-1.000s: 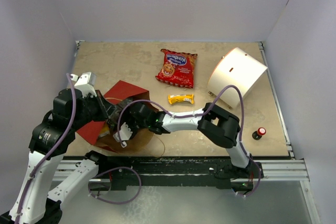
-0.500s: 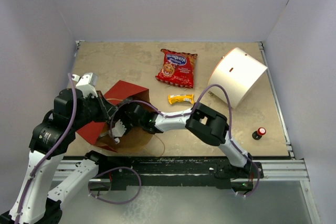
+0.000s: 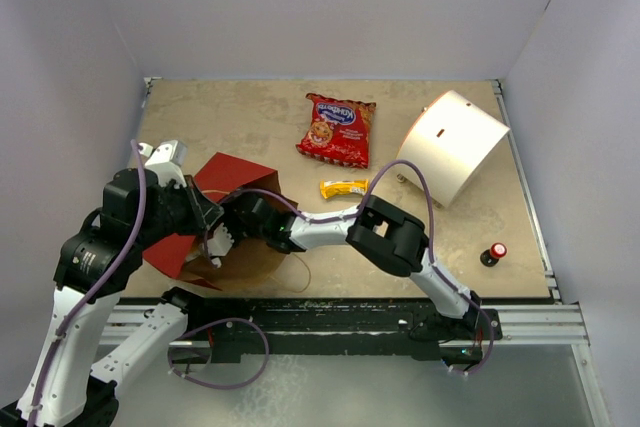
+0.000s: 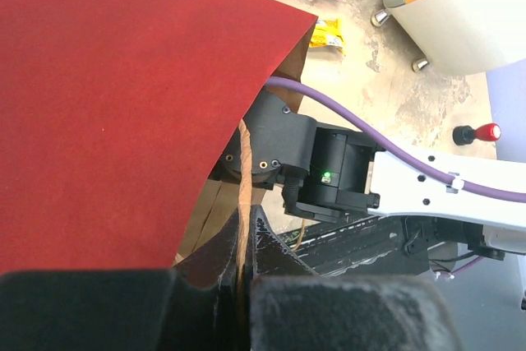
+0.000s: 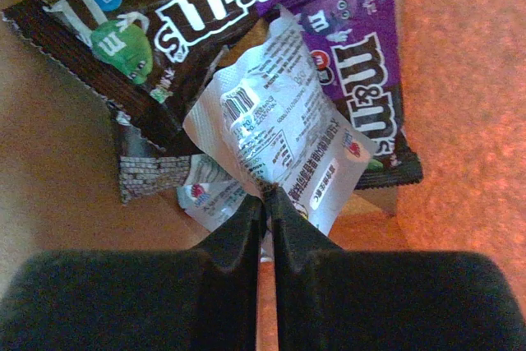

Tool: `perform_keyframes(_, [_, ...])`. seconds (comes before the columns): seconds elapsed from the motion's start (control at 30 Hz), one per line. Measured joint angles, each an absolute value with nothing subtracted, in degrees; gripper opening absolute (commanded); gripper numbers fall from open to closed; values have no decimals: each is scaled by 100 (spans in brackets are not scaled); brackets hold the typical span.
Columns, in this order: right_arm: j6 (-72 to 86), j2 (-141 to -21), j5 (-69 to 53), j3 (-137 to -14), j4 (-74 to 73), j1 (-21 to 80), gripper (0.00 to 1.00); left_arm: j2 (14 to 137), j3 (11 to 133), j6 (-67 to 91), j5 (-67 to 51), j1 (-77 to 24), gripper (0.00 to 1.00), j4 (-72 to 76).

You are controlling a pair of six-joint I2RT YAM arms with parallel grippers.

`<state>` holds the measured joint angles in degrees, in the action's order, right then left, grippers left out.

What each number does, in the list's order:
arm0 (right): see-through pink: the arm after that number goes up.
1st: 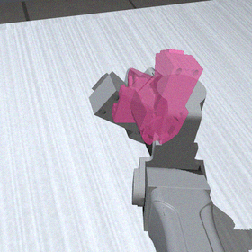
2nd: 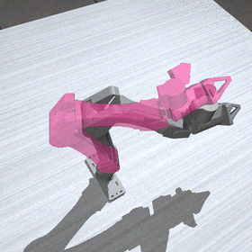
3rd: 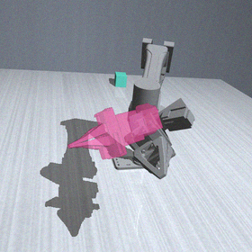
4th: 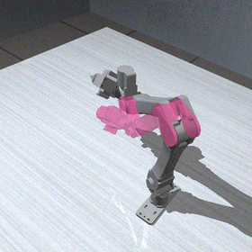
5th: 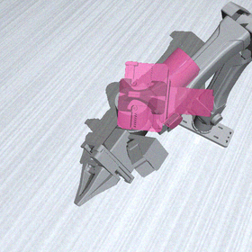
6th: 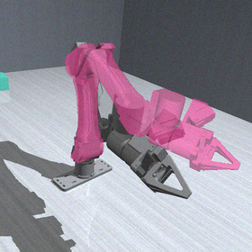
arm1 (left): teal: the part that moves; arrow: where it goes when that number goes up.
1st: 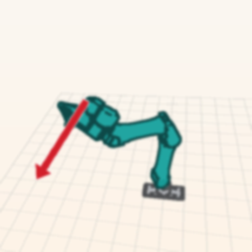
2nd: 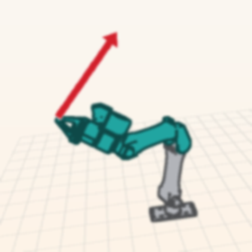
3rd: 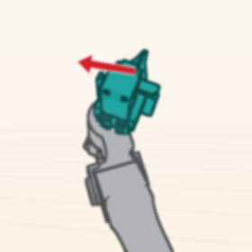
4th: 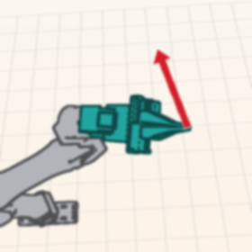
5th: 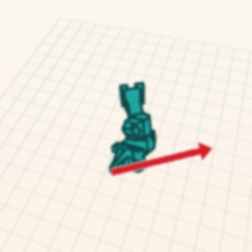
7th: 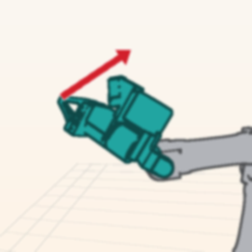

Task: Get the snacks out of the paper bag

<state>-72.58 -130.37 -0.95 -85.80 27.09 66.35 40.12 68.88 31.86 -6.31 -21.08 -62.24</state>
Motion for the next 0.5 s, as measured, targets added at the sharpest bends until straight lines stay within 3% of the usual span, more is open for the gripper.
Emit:
perform_keyframes(0.1, [-7231,-12888,-108,-8536,2635,6635,0,4012,6904,3181,-567,-2108,0,-6224])
perform_keyframes(0.5, [-6788,-11679,-602,-8001,2045,6635,0,3983,6976,3087,-471,-2117,0,-6132])
